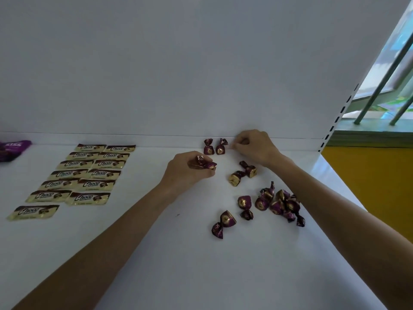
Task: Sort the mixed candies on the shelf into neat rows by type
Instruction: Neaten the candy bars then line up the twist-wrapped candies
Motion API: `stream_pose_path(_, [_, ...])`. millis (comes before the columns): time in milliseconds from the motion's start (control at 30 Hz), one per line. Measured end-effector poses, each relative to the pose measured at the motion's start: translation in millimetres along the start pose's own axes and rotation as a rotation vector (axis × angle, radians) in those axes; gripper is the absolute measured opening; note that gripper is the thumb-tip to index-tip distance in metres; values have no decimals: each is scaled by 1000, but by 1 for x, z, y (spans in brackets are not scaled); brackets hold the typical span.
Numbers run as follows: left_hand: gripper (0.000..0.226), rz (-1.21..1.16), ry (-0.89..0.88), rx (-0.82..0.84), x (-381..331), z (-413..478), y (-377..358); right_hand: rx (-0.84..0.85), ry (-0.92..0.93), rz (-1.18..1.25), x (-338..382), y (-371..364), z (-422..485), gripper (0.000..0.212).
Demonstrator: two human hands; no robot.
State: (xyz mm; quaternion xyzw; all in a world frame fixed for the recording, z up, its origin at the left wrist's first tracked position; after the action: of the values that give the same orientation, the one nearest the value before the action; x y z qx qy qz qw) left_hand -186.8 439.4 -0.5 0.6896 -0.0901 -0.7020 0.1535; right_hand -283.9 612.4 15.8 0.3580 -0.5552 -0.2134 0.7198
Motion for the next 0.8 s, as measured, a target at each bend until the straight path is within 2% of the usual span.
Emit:
stream_pose_path(100, [18,-33,0,-9,-2,2,-5,34,-55,-46,-8,16,-12,25])
stream_pose_path(233, [24,-49,-1,-15,-6,1,-13,226,-115,-174,-15,23,-30,31])
stream_pose_path(300, [23,-56,8,-18,-6,0,-16,222,-97,-166,-15,24,-35,28])
stream_pose_path(400, [24,-86,17,-28,-8,-3,-20,66,50,-33,-3,30,-42,14])
stream_pose_path(433, [25,-92,14,-37,-8,-5,-21,64,91,40,4,30,-45,8])
stream_pose_path(500, [25,-87,-9,-77,-10,-8,-23,137,144,170,18,26,-50,5])
stream_pose_path(600, [23,-59,-95,-141,-15,-14,-25,275,115,383,29,14,-56,11])
stream_pose_path(800, [25,-29,-197,-201,-19,-24,-20,336,96,565,31,4,-53,15])
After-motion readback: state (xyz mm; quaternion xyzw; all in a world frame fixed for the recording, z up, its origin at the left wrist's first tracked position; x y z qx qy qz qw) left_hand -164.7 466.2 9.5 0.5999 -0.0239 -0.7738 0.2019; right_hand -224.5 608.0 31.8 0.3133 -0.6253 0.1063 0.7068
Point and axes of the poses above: each hand's wrist, its own z-axis towards the middle knuckle, its own y-axis out of the back of the hand, x = y × z, the point moved 3 cm from there along z, towards the middle knuckle
